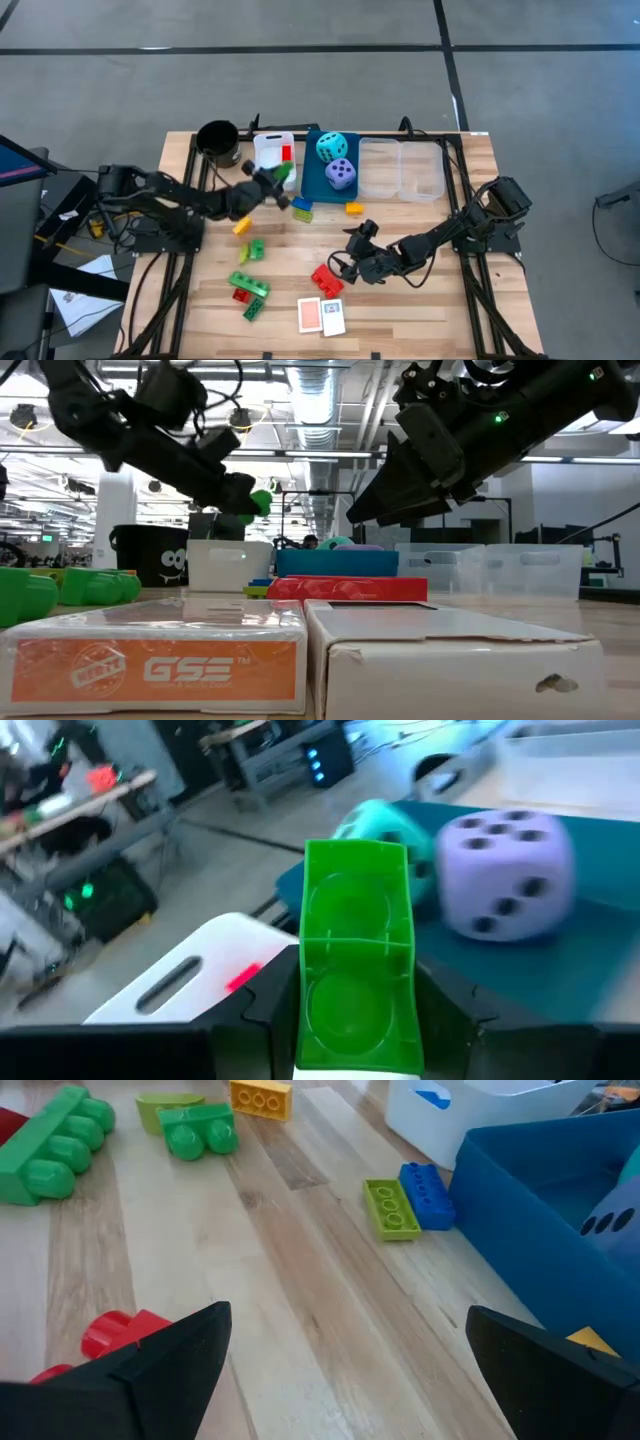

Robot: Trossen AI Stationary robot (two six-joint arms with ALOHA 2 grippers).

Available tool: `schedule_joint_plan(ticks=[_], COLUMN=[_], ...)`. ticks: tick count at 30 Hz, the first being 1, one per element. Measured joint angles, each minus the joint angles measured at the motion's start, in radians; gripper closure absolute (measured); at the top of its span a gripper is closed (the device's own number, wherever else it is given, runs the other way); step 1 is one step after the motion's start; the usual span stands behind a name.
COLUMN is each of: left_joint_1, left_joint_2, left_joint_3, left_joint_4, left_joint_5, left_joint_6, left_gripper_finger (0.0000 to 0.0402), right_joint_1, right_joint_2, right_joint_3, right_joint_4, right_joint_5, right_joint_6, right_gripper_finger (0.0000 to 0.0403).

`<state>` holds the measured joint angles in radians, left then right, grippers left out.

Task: Pick & Place Toys
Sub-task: Put the middle large green game piece into the white bin, then put the top large green game piece into the white bin

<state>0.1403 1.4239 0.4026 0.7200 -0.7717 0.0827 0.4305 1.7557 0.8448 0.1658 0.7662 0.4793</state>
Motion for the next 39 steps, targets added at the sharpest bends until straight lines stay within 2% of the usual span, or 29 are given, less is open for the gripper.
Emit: schedule_joint_plan(ticks=[3, 7, 12, 17, 20, 23, 26, 28, 36, 39], left_joint_1=[0.091, 0.153, 0.144, 0.113, 0.083, 0.045, -0.007, -0.05, -0.265, -0.338], left_joint_2=[0.0, 0.0, 0.0, -0.016, -0.057, -0.127, -0.206, -0.257, -0.358, -0.358], left_joint_3=[0.0, 0.0, 0.0, 0.0, 0.0, 0.0, 0.0, 0.0, 0.0, 0.0], left_joint_4=[0.0, 0.0, 0.0, -0.008, -0.039, -0.115, -0.214, -0.268, -0.459, -0.515], left_joint_5=[0.083, 0.146, 0.16, 0.182, 0.322, 0.558, 0.797, 0.877, 0.892, 0.819], left_joint_6=[-0.066, -0.159, -0.16, -0.103, -0.067, -0.07, -0.137, -0.205, -0.489, -0.643], left_gripper_finger=[0.026, 0.021, 0.0155, 0.0126, 0.0121, 0.0124, 0.0129, 0.0133, 0.0148, 0.0154], right_joint_1=[0.0, 0.001, 0.001, 0.001, 0.001, 0.001, 0.001, 0.001, 0.001, 0.001], right_joint_2=[0.0, 0.0, 0.0, 0.0, 0.0, 0.0, 0.0, 0.0, 0.0, 0.0], right_joint_3=[0.0, 0.0, 0.0, 0.0, 0.0, 0.0, 0.0, 0.0, 0.0, 0.0], right_joint_4=[0.0, 0.0, 0.0, 0.0, -0.001, -0.002, -0.002, -0.002, -0.001, -0.001], right_joint_5=[-0.01, -0.01, -0.01, -0.01, -0.01, -0.01, -0.01, -0.01, -0.011, -0.012], right_joint_6=[0.0, 0.0, 0.0, 0.0, 0.0, 0.0, 0.003, 0.003, 0.011, 0.011], right_gripper_finger=[0.0006, 0.0006, 0.0006, 0.0006, 0.0006, 0.0006, 0.0006, 0.0006, 0.0006, 0.0006])
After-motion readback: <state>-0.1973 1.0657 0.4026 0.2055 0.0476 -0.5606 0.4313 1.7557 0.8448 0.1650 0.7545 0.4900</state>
